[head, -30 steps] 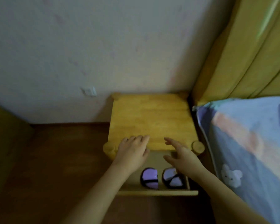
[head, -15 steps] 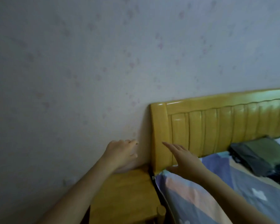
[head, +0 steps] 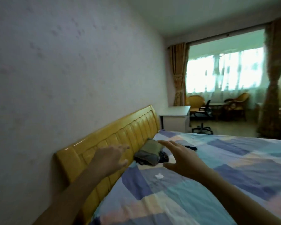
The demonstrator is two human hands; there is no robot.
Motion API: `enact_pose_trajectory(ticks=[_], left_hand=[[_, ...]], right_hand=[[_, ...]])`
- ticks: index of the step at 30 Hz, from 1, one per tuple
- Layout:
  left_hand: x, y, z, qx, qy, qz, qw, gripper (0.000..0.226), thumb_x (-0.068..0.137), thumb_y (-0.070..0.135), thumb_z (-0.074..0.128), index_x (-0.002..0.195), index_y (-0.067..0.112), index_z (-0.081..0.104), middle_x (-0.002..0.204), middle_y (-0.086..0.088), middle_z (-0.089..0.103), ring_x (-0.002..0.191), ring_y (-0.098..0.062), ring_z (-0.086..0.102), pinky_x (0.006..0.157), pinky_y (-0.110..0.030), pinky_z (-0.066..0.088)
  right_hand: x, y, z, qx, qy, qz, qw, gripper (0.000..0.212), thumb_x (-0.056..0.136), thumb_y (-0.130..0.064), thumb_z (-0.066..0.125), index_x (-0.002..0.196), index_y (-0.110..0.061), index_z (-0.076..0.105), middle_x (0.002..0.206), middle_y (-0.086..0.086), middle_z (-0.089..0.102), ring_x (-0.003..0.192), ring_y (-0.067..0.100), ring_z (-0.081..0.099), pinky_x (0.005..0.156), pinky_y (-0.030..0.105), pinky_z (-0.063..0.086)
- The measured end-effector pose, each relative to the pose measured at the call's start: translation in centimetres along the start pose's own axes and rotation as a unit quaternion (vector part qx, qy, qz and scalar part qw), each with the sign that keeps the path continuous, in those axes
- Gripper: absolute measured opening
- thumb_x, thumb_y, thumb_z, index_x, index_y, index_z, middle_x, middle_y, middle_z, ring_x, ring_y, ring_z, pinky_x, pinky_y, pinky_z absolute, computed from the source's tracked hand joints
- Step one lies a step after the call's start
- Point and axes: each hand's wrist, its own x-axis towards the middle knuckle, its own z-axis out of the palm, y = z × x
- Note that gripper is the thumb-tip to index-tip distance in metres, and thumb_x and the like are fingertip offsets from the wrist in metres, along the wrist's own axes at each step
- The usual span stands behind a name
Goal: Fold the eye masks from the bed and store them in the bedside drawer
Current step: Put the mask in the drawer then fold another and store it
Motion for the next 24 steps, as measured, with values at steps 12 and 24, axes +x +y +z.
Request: enact_pose_trajectory(ticks=[12,24], left_hand=[[2.7,35.2,-8.6,-0.078,0.118,0.251,0.957,0.054,0.091,0.052,0.048,0.14,0.035,0.037,0.141,0.009,0.05,0.121,-0.017,0.054,0.088,-0.033,0.043],[2.1,69.3,-16.5,-0.193,0.172,0.309,0.915,0.066,0.088,0.055,0.052,0.145,0.03,0.031,0.139,0.005,0.05,0.111,-0.018,0.059,0.08,-0.033,0.05]], right_hand=[[-31.4,14.6,-21.7,-0.156,0.044,0.251,0.954,0.078,0.081,-0.04,0.068,0.145,-0.038,0.024,0.15,-0.008,0.037,0.129,0.016,0.046,0.095,0.032,0.049],[-56.5,27.6,-40.5,-0.193,0.05,0.423,0.884,0.079,0.08,-0.04,0.064,0.146,-0.037,0.019,0.149,-0.009,0.034,0.121,0.014,0.05,0.084,0.027,0.047]])
